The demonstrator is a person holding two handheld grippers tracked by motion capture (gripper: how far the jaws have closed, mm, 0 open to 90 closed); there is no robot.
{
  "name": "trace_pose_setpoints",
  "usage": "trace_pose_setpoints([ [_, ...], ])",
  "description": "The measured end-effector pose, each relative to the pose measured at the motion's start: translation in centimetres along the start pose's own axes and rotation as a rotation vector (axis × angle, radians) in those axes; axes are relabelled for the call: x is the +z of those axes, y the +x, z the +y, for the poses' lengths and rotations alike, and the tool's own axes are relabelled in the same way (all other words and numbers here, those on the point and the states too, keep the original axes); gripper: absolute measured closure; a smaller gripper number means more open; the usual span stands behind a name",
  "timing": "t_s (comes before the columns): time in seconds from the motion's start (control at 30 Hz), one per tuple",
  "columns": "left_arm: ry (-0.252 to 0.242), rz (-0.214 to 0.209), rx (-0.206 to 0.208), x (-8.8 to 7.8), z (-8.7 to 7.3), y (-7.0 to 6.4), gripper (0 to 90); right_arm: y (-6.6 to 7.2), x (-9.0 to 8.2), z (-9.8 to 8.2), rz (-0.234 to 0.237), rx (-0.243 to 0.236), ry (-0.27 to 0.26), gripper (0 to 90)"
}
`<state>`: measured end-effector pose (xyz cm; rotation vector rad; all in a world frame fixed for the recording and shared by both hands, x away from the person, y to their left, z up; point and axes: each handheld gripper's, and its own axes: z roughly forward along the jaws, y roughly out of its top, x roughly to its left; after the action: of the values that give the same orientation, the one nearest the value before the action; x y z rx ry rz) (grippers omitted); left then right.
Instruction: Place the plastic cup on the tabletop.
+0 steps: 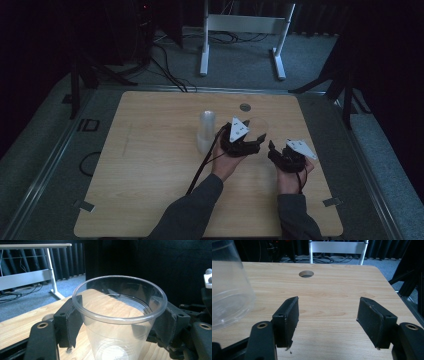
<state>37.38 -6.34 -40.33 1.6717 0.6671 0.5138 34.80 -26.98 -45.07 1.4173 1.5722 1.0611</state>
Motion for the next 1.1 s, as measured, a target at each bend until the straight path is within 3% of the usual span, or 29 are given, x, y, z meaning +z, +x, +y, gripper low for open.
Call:
trace_pose_setpoints([
  [1.1,0.02,-0.004,-0.019,-0.4,-2.7,0.1,28.8,-0.4,0.0,-0.2,-0.005,0.009,0.003,33.3],
])
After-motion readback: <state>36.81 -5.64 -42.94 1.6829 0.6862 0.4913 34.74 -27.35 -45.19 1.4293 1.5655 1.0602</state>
